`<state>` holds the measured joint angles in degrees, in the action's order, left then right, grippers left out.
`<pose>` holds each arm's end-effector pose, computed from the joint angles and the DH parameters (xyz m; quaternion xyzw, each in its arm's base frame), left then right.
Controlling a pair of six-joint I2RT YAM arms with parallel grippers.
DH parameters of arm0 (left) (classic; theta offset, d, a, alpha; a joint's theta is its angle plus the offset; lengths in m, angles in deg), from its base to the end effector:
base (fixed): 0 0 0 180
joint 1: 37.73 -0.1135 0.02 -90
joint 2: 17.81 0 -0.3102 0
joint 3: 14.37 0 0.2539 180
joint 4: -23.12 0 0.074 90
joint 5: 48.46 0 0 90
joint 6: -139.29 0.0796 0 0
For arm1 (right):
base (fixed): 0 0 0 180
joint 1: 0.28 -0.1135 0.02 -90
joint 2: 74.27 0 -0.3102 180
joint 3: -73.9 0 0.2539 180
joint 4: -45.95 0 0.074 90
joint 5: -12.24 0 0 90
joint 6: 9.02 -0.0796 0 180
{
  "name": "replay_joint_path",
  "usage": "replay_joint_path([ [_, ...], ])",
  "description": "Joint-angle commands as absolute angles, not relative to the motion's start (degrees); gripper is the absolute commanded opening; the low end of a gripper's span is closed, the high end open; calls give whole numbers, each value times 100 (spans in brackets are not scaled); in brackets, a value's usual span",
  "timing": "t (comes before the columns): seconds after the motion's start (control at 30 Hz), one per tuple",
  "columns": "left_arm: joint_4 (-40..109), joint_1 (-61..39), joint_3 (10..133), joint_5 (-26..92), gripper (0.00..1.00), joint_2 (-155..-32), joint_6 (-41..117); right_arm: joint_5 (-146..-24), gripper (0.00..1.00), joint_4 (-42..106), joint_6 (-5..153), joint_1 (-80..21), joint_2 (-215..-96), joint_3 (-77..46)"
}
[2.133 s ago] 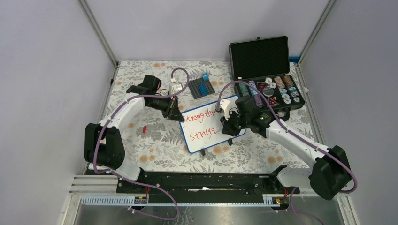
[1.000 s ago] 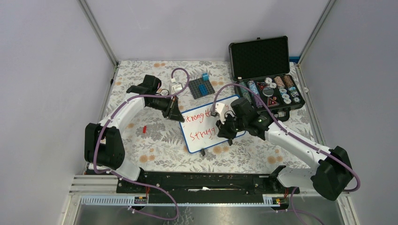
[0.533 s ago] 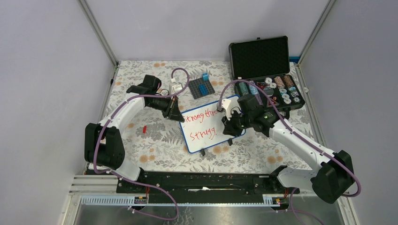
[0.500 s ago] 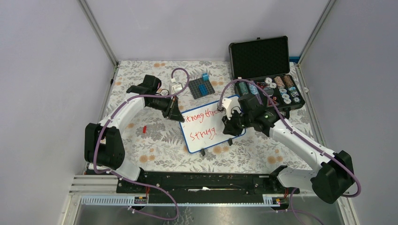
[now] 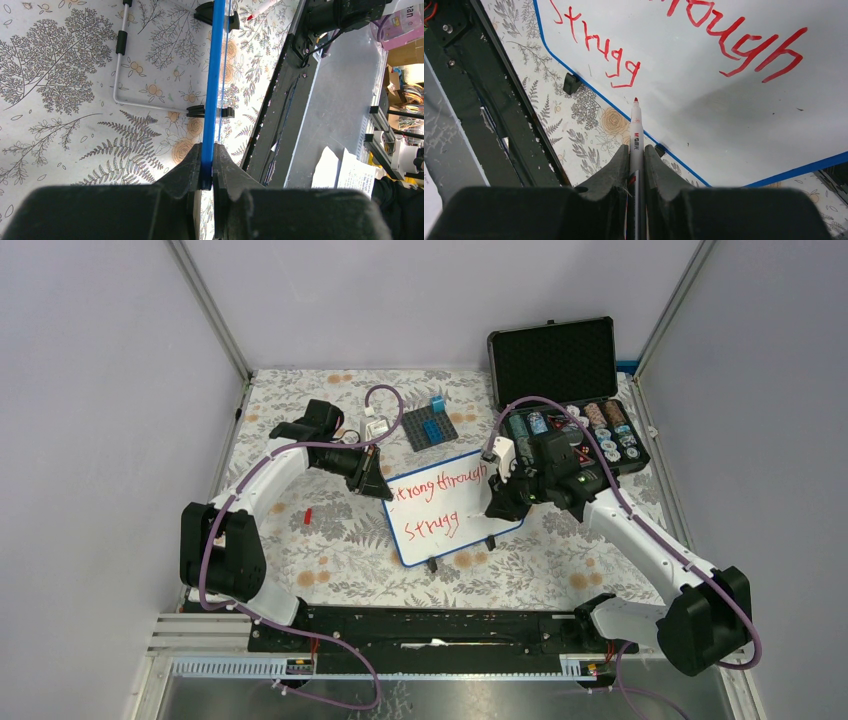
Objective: Write a sentence on the whiteboard
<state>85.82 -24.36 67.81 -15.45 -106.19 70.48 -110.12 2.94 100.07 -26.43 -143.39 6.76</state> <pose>0.2822 -0.1357 0.2867 0.3401 0.7991 -0.4570 0.1925 0.2174 0.1542 0.2947 -0.4397 0.7780 0.2796 0.3511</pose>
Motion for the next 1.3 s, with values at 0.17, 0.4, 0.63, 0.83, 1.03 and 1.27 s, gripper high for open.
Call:
replay_joint_path([
  [0.17,8416,-2402,6947,-1186,0,-10698,7283,-11391,0,895,9763,-2603,-14245,785],
  [0.4,8418,-2402,6953,-1177,0,-10722,7278,-11309,0,1127,9687,-2634,-14290,728],
  [0.63,8418,-2393,6954,-1176,0,-10735,7275,-11106,0,1237,9726,-2713,-14377,734],
  [0.83,8424,-2393,6956,-1173,0,-10740,7275,-11042,0,1336,9707,-2735,-14414,730],
  [1.03,8417,-2393,6967,-1174,0,-10743,7274,-10956,0,1454,9690,-2742,-14477,757],
  [1.27,8420,-2393,6947,-1175,0,-10743,7283,-10809,0,1489,9722,-2744,-14584,802],
])
